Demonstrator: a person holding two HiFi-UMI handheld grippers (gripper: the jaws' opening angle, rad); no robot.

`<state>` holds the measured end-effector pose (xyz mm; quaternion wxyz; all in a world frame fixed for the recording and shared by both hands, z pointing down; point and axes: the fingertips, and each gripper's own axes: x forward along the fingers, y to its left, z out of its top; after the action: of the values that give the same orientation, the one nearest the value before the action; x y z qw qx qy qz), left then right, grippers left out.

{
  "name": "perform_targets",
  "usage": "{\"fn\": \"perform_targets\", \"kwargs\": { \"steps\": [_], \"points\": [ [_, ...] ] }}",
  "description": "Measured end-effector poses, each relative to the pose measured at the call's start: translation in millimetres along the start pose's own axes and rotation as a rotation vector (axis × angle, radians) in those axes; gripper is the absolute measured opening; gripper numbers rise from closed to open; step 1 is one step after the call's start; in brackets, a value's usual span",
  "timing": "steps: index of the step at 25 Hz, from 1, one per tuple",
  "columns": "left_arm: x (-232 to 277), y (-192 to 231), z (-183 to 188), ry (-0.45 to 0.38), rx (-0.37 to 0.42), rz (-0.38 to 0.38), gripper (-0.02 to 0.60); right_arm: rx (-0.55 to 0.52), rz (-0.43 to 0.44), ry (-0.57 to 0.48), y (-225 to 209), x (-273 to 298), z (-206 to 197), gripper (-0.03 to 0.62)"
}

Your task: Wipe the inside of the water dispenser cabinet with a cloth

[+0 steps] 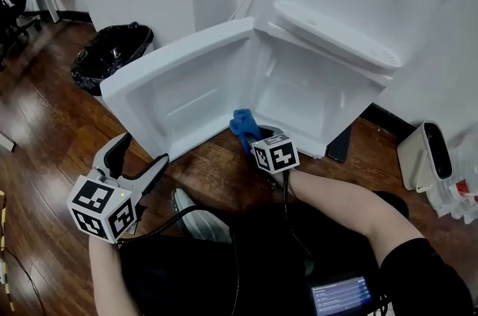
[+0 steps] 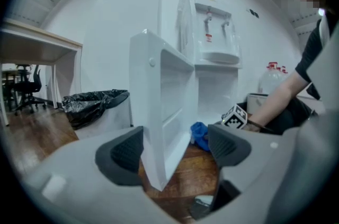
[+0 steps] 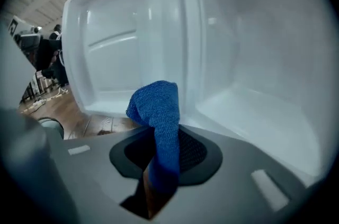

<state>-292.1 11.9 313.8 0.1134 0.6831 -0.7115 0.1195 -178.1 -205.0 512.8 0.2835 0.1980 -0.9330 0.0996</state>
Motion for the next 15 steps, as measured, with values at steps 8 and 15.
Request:
{"fn": "perform_targets", "kwargs": {
  "steps": [8,15],
  "points": [
    [-6,-8,5,-0.029,0.007,-0.027,0.383,0.092,-0.104,0.016,-30,-19,18,0.101],
    [-6,-11,4,-0.017,0.013,-0.038,0.384,0.039,-0.083,-0.388,-32,-109,168,0.101]
  ]
}}
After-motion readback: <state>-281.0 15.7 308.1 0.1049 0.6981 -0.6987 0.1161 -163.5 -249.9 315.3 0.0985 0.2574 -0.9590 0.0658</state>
